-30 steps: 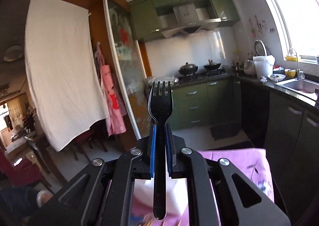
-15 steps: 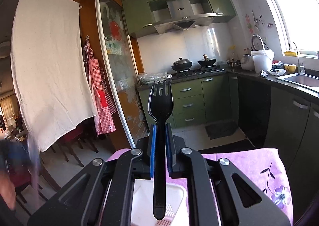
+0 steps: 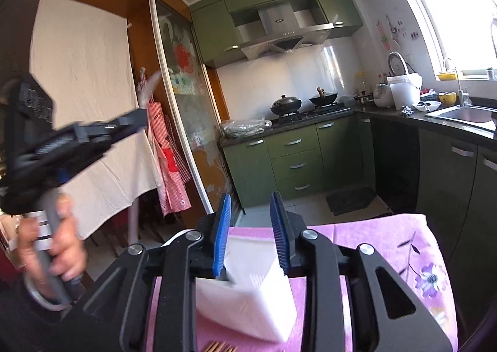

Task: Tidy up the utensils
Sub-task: 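Drop the black fork into the white holder with the right gripper while the left gripper carries the spoon over, then lower the spoon into the white holder and open the left gripper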

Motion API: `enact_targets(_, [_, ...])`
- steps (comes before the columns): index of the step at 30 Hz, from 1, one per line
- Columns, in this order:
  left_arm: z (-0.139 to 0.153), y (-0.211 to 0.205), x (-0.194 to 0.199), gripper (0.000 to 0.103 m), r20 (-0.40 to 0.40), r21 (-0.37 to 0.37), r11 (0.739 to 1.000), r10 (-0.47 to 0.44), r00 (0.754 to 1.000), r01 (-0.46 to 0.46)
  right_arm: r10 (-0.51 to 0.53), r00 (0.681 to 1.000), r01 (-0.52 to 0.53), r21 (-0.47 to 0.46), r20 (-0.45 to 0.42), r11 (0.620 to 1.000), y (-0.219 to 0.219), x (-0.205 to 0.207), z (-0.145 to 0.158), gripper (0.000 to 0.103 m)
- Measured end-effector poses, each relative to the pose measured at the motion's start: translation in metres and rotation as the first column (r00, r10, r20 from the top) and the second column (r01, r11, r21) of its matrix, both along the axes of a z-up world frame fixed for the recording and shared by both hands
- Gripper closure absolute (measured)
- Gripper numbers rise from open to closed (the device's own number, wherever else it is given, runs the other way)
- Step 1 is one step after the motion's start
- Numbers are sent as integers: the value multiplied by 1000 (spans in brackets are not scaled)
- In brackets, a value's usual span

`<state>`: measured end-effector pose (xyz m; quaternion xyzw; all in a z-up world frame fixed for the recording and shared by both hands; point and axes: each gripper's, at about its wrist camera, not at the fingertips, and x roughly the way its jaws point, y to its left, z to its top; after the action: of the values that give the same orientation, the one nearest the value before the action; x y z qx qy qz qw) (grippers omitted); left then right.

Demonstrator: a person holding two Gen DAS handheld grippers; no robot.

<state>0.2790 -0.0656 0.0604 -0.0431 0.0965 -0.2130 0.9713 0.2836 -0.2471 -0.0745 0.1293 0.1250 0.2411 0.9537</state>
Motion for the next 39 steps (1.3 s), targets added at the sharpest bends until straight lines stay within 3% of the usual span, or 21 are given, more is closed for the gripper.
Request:
enact_targets(10, [-43,-11,26,95,-1,-5,997,72,997,-72,-30,999,32,64,-36,997,-47,-70,-27,75])
enact_targets(23, [-92,-15,10,94,-64,65,995,77,995,-73,-26,995,36,104,-95,994,-56,-80,-42,75])
enact_targets(25, [-95,-13,6,91,-73,67,995,78,994,-73,-27,995,37,108,-97,993,-56,-80,-42,75])
enact_targets(29, [-97,-8,-1,66,-90,75,994,82,992,-76,-24,994,35,109,-105,993,-57,-81,-40,75])
enact_targets(31, [-97,-6,-4,64,-104,85,993,87,991,-79,-23,994,35,106,-110,994,-57,-83,-40,75])
enact_targets(36, [-95,6,-20,64,-203,99,992,95,974,-76,-49,987,62,80,-156,995,-63,-87,-43,74])
enact_targets(37, [-96,7,-22,64,-228,109,991,99,969,-76,-58,984,70,69,-168,995,-63,-87,-43,69])
enact_targets(39, [-105,8,-32,64,-315,156,985,114,942,-68,-90,972,96,20,-215,995,-64,-89,-47,66])
